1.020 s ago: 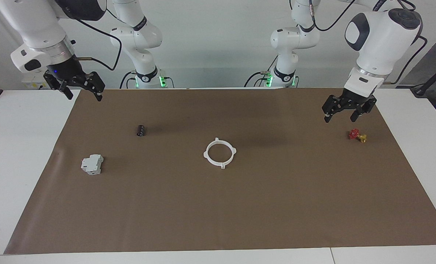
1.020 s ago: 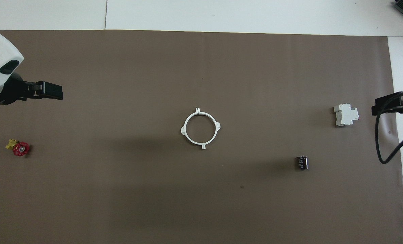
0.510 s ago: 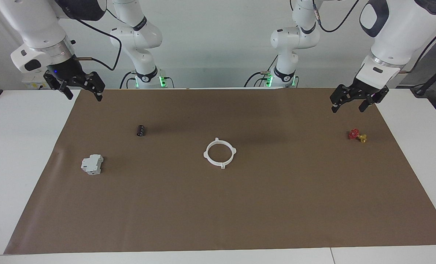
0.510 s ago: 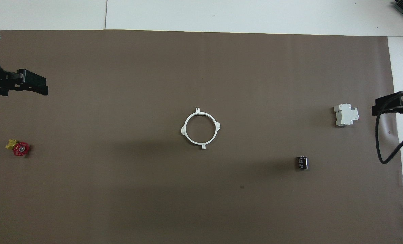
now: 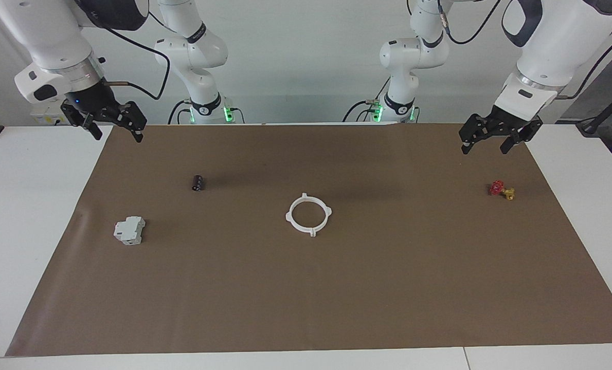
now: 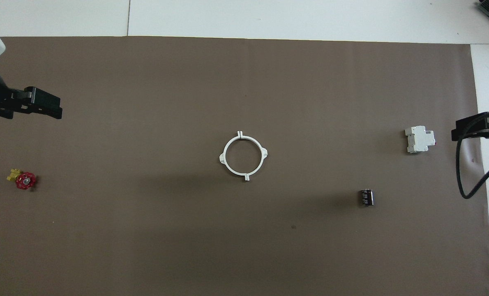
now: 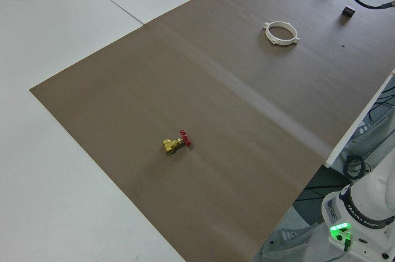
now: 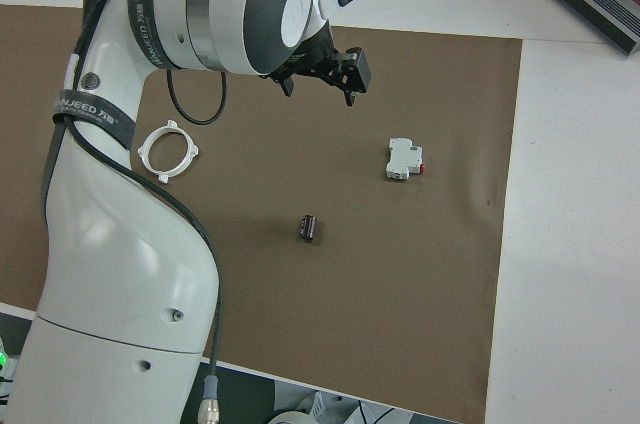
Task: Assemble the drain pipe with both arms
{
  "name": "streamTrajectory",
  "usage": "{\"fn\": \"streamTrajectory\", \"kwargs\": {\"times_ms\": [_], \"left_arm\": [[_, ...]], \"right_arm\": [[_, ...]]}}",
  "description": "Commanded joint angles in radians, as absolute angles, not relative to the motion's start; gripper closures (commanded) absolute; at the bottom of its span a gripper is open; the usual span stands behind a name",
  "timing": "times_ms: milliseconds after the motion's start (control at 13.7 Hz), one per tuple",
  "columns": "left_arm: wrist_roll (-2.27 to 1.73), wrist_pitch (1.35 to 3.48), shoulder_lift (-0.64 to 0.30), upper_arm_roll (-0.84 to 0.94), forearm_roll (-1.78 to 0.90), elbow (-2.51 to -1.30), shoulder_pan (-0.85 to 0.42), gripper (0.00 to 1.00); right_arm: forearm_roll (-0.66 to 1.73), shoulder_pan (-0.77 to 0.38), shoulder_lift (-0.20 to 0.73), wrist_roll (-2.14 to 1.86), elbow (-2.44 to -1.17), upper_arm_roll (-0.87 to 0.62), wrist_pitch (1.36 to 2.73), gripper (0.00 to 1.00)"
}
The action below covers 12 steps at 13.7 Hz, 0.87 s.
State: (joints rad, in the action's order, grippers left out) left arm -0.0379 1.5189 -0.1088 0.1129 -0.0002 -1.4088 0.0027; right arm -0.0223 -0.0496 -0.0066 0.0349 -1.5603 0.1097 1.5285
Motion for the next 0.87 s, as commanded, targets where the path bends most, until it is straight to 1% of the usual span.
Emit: {"fn": "streamTrajectory", "kwargs": {"times_ms": [0,291,801], "left_arm": [[-0.052,1.497,-0.083,0.104,0.018,-1.422,-0.015,0.0],[-0.063,1.508,-0.057,0.104,0.018,-1.462,-0.015,0.0],[-0.064,1.516,-0.057,0.104,0.018,-1.463,-0.015,0.0]], "right_arm": [[-0.034,-0.038,-0.031,0.009,-1.588,0.104,1.525,0.0],[-0.034,-0.038,-0.032,0.009,-1.594,0.104,1.525,0.0],[-0.034,-0.029,-0.052,0.009,-1.628,0.104,1.525,0.0]]}}
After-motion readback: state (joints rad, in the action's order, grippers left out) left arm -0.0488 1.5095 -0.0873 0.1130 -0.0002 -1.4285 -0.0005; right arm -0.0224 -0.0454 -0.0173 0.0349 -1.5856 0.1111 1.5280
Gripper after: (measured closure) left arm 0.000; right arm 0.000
